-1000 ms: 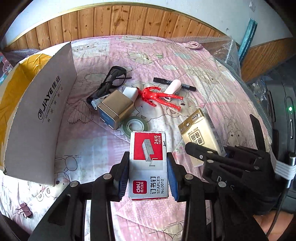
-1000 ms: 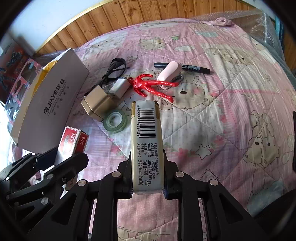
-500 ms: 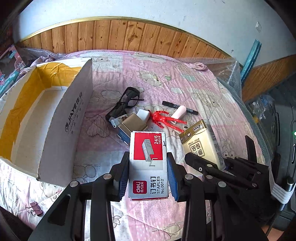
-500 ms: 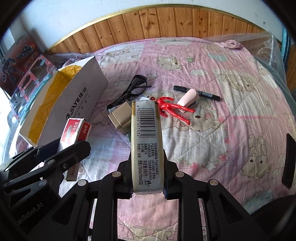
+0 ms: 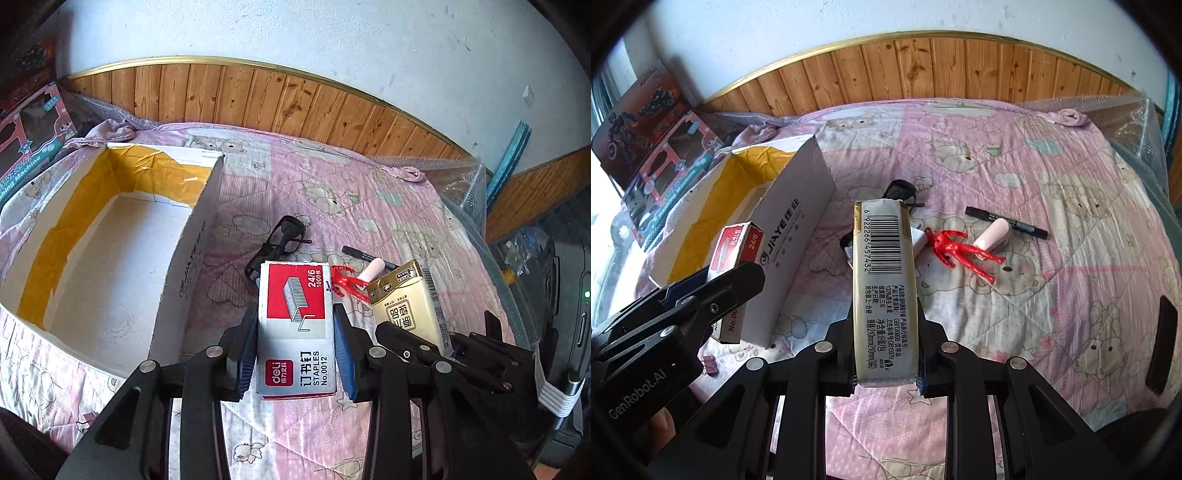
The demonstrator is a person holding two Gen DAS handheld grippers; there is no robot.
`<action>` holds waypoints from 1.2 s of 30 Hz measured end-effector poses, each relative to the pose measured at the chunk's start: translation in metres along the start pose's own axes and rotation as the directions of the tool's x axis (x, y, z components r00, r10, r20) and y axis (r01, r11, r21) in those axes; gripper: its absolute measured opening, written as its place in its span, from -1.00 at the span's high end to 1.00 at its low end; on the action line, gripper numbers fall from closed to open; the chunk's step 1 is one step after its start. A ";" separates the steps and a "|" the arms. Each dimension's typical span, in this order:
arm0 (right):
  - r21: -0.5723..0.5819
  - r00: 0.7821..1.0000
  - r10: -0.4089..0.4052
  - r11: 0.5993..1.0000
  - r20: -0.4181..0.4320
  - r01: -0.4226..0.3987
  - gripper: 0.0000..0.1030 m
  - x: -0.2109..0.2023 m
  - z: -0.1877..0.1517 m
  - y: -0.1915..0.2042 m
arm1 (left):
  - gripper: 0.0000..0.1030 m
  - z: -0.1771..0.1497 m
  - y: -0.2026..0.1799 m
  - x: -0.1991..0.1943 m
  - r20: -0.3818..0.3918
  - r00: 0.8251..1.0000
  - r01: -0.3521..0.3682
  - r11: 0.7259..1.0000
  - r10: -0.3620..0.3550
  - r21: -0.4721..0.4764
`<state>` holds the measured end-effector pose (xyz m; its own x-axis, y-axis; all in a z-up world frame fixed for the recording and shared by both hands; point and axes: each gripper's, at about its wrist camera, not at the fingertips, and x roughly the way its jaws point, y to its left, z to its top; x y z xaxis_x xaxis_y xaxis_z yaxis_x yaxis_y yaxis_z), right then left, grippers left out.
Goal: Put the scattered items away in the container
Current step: 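Carry the staples box and tissue pack with both tools over the white box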
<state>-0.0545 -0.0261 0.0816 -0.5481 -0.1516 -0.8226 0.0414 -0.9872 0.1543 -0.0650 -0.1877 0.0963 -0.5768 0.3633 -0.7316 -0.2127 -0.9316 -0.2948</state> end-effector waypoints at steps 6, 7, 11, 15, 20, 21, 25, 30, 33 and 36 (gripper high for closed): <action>-0.022 1.000 0.020 1.000 0.005 -0.020 0.53 0.000 0.013 0.022 | 0.25 0.012 0.018 -0.010 0.031 0.999 -0.006 0.999 0.007 -0.034; -0.026 1.000 0.023 0.999 0.006 -0.022 0.53 0.001 0.016 0.026 | 0.25 0.014 0.022 -0.011 0.035 0.999 -0.008 0.999 0.009 -0.040; -0.040 0.999 0.041 0.998 0.011 -0.041 0.53 0.003 0.025 0.041 | 0.25 0.020 0.034 -0.016 0.048 0.999 -0.010 0.998 0.013 -0.061; -0.066 0.998 0.051 0.997 0.022 -0.050 0.53 0.003 0.036 0.058 | 0.25 0.027 0.045 -0.018 0.061 0.998 -0.010 0.996 0.016 -0.088; -0.096 0.998 0.061 0.994 0.029 -0.058 0.53 0.004 0.047 0.076 | 0.25 0.036 0.059 -0.024 0.083 0.996 -0.017 0.994 0.026 -0.111; -0.102 0.998 0.064 0.993 0.029 -0.061 0.53 0.005 0.048 0.080 | 0.25 0.037 0.062 -0.024 0.085 0.996 -0.016 0.993 0.027 -0.117; -0.127 0.997 0.072 0.990 0.027 -0.068 0.53 0.008 0.054 0.094 | 0.25 0.043 0.078 -0.028 0.098 0.995 -0.020 0.988 0.036 -0.151; -0.158 0.996 0.086 0.984 0.025 -0.081 0.53 0.013 0.061 0.113 | 0.25 0.048 0.099 -0.033 0.110 0.992 -0.034 0.982 0.055 -0.188; -0.177 0.995 0.096 0.980 0.025 -0.090 0.53 0.015 0.064 0.125 | 0.25 0.050 0.112 -0.036 0.114 0.991 -0.038 0.977 0.064 -0.210; -0.192 0.995 0.102 0.977 0.023 -0.096 0.53 0.017 0.067 0.136 | 0.25 0.051 0.123 -0.039 0.116 0.990 -0.048 0.972 0.076 -0.228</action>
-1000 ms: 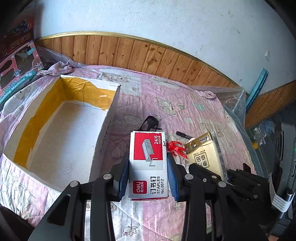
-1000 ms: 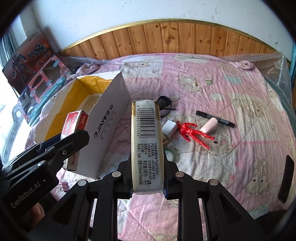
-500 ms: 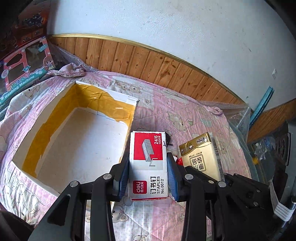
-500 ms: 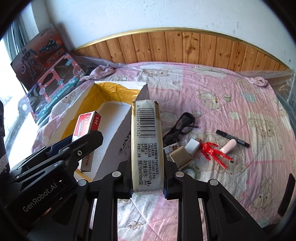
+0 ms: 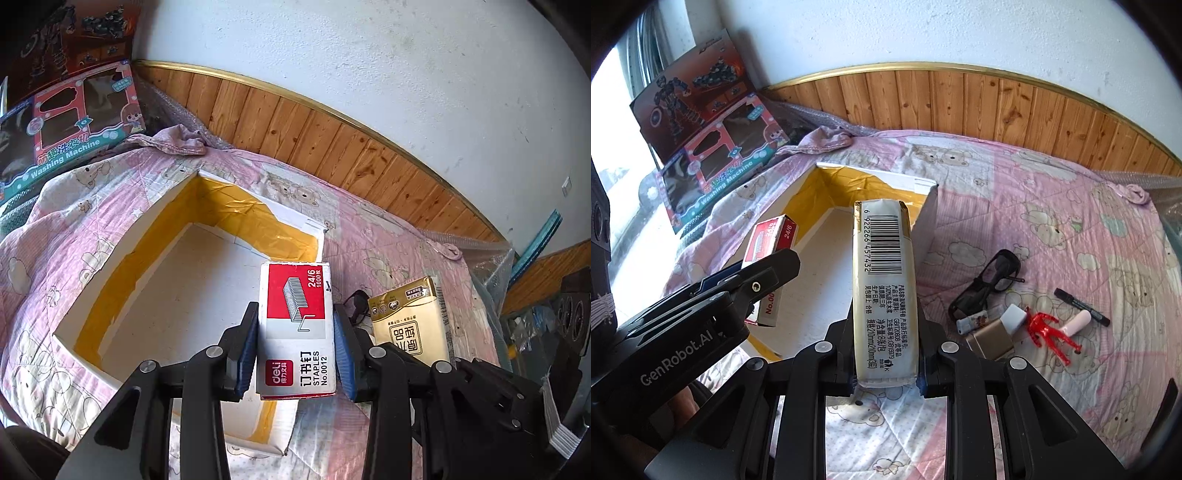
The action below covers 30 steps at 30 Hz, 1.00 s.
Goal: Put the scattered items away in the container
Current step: 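Carry the staples box and tissue pack with both tools over the white box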
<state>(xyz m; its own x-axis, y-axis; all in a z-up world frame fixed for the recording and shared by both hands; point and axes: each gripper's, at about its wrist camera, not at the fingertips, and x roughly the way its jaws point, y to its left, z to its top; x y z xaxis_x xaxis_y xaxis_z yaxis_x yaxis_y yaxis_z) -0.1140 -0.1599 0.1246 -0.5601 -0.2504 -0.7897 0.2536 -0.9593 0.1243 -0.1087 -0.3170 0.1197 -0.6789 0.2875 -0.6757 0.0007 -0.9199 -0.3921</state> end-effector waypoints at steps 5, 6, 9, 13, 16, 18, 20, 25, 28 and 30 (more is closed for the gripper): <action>-0.023 1.000 0.009 1.000 -0.003 -0.009 0.53 0.005 0.003 0.013 | 0.25 0.004 0.017 0.000 0.002 1.000 -0.019 1.000 0.019 -0.023; -0.029 1.000 0.011 1.000 -0.005 -0.012 0.53 0.006 0.004 0.015 | 0.25 0.004 0.020 0.000 0.002 1.000 -0.023 0.999 0.023 -0.026; -0.042 1.000 0.018 0.999 -0.010 -0.018 0.53 0.010 0.006 0.022 | 0.25 0.006 0.030 0.002 -0.002 0.999 -0.036 0.999 0.036 -0.036; -0.061 1.000 0.027 0.998 -0.015 -0.028 0.53 0.016 0.008 0.031 | 0.25 0.007 0.044 0.005 -0.008 0.998 -0.058 0.997 0.058 -0.049; -0.078 0.999 0.032 0.996 -0.021 -0.034 0.53 0.020 0.009 0.040 | 0.25 0.008 0.054 0.007 -0.014 0.997 -0.074 0.995 0.073 -0.060; -0.090 0.999 0.036 0.995 -0.027 -0.038 0.53 0.024 0.010 0.046 | 0.25 0.008 0.061 0.010 -0.020 0.997 -0.082 0.994 0.081 -0.070; -0.103 0.999 0.039 0.994 -0.032 -0.042 0.53 0.027 0.010 0.051 | 0.25 0.008 0.068 0.011 -0.023 0.995 -0.094 0.992 0.092 -0.079; -0.121 0.998 0.048 0.991 -0.049 -0.054 0.53 0.036 0.010 0.062 | 0.25 0.008 0.085 0.015 -0.037 0.994 -0.107 0.988 0.104 -0.108; -0.129 0.997 0.053 0.990 -0.062 -0.061 0.53 0.043 0.009 0.066 | 0.25 0.009 0.093 0.018 -0.048 0.993 -0.117 0.986 0.112 -0.117; -0.135 0.996 0.056 0.989 -0.073 -0.065 0.53 0.048 0.009 0.068 | 0.25 0.009 0.098 0.021 -0.056 0.992 -0.122 0.985 0.116 -0.122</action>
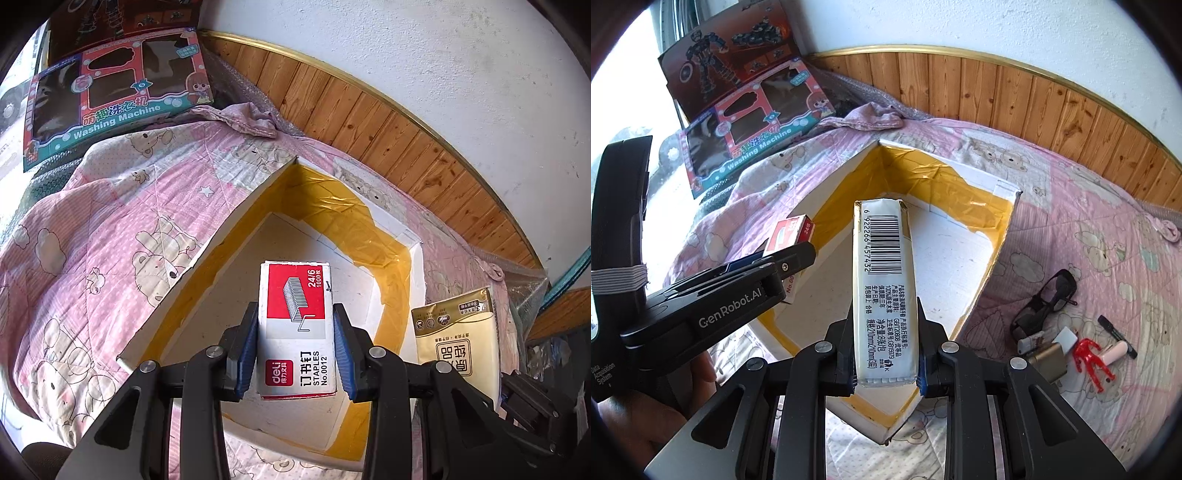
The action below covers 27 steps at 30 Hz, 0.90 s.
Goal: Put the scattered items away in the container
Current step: 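Carry the staples box and tissue pack with both tools over the white box, then open both tools to drop the staples box and tissue pack inside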
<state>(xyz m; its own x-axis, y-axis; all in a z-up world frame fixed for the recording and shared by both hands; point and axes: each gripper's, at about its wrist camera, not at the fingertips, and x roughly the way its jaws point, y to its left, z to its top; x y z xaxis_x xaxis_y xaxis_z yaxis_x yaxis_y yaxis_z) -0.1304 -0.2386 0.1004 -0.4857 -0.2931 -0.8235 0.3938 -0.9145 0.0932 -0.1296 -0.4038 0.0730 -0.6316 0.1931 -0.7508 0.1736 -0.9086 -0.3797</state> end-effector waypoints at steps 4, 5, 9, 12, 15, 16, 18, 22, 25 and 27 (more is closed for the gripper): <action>-0.024 1.000 0.006 1.000 -0.024 -0.006 0.52 0.012 0.000 0.006 | 0.25 0.002 0.007 0.009 -0.024 1.000 -0.018 1.000 0.018 0.000; -0.031 0.999 0.007 1.000 -0.032 -0.008 0.52 0.015 0.000 0.008 | 0.25 0.003 0.009 0.012 -0.030 0.999 -0.024 1.000 0.024 0.000; -0.047 0.998 0.006 0.999 -0.060 -0.009 0.52 0.028 -0.001 0.011 | 0.25 0.004 0.016 0.021 -0.048 0.998 -0.048 0.999 0.048 0.011; -0.061 0.997 0.005 0.998 -0.075 -0.010 0.52 0.036 -0.001 0.014 | 0.25 0.003 0.020 0.028 -0.062 0.996 -0.065 0.998 0.066 0.020; -0.081 0.996 0.001 0.997 -0.091 -0.008 0.52 0.044 -0.002 0.018 | 0.25 0.002 0.024 0.035 -0.079 0.993 -0.083 0.996 0.085 0.029; -0.088 0.995 -0.002 0.996 -0.096 -0.007 0.52 0.046 -0.002 0.019 | 0.25 0.002 0.024 0.037 -0.085 0.992 -0.088 0.996 0.090 0.031; -0.099 0.995 -0.009 0.995 -0.103 -0.001 0.51 0.051 -0.001 0.020 | 0.25 0.002 0.025 0.042 -0.101 0.990 -0.099 0.994 0.103 0.040; -0.117 0.994 -0.027 0.993 -0.104 0.014 0.48 0.058 0.000 0.022 | 0.25 0.003 0.024 0.052 -0.116 0.984 -0.129 0.990 0.135 0.064; -0.114 0.995 -0.035 0.993 -0.094 0.024 0.46 0.062 0.002 0.020 | 0.24 0.005 0.023 0.063 -0.141 0.977 -0.148 0.985 0.160 0.088; -0.097 0.996 -0.033 0.995 -0.087 0.024 0.25 0.062 0.003 0.017 | 0.23 0.004 0.021 0.069 -0.156 0.972 -0.163 0.981 0.178 0.109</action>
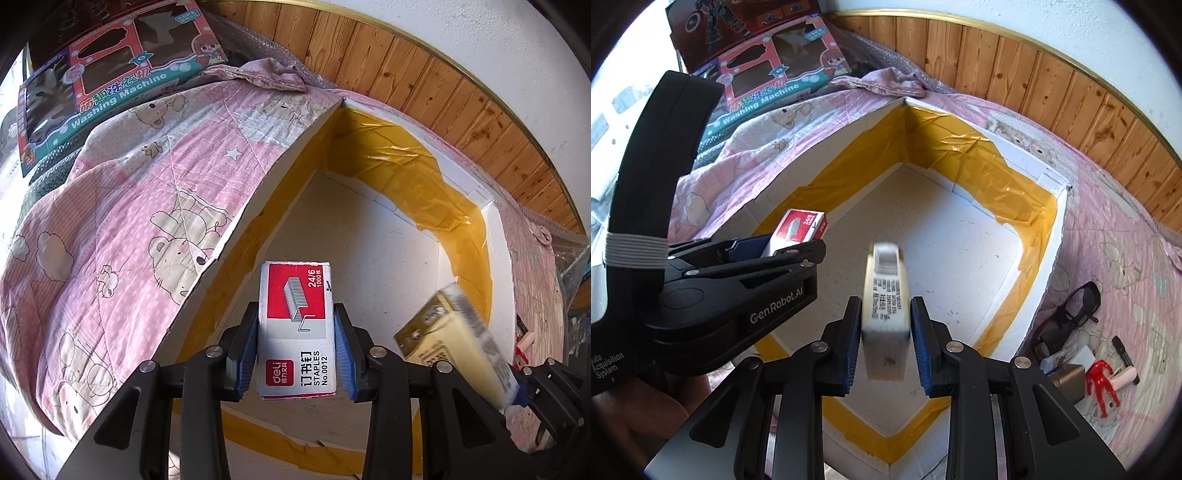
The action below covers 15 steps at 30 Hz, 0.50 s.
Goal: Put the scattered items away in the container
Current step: 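Open both tools to drop the staples box and tissue pack inside, then return both tools to the items and grasp the gold tin with the left tool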
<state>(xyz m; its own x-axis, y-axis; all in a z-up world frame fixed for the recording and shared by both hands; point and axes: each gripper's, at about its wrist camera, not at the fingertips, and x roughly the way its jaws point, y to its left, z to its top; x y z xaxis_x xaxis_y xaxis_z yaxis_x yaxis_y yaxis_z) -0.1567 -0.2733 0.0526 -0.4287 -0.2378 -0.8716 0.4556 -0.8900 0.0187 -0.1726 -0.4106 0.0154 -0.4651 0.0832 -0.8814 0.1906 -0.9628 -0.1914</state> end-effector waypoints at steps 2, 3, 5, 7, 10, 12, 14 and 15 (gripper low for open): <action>0.020 1.000 0.008 1.000 0.007 -0.008 0.23 -0.004 -0.001 -0.004 | 0.15 -0.001 -0.004 0.002 -0.016 1.000 -0.001 1.000 0.002 0.014; 0.031 1.000 0.017 0.999 0.016 -0.018 0.23 -0.007 -0.002 -0.006 | 0.10 -0.002 -0.005 0.000 -0.015 1.000 0.008 1.000 -0.008 0.011; 0.060 0.999 0.039 0.997 0.032 -0.041 0.21 -0.013 -0.004 -0.011 | -0.03 -0.002 -0.005 -0.007 0.000 1.000 0.011 1.000 -0.011 0.006; 0.096 0.996 0.063 0.993 0.058 -0.068 0.21 -0.023 -0.008 -0.019 | -0.03 -0.004 -0.005 -0.013 0.007 1.000 0.009 1.000 -0.009 -0.002; 0.159 0.972 0.127 0.974 0.200 -0.160 0.21 -0.060 -0.021 -0.037 | -0.03 -0.009 -0.003 -0.038 0.052 0.998 0.038 0.999 -0.036 -0.032; 0.180 0.946 0.161 0.960 0.280 -0.217 0.21 -0.082 -0.036 -0.049 | -0.03 -0.018 -0.007 -0.063 0.118 0.991 0.069 0.997 -0.065 -0.037; 0.202 0.935 0.146 0.955 0.322 -0.219 0.21 -0.097 -0.054 -0.060 | -0.03 -0.031 -0.019 -0.084 0.156 0.984 0.085 0.996 -0.083 -0.006; 0.217 0.934 0.131 0.953 0.332 -0.211 0.21 -0.102 -0.064 -0.067 | -0.03 -0.038 -0.028 -0.093 0.170 0.981 0.090 0.996 -0.092 0.019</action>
<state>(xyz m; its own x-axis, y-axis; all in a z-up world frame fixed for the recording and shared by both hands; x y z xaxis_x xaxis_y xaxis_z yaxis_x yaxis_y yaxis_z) -0.0933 -0.1644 0.1088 -0.5993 -0.4682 -0.6494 0.3553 -0.8824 0.3083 -0.1019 -0.3815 0.0858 -0.6207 0.1261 -0.7739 0.1317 -0.9562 -0.2614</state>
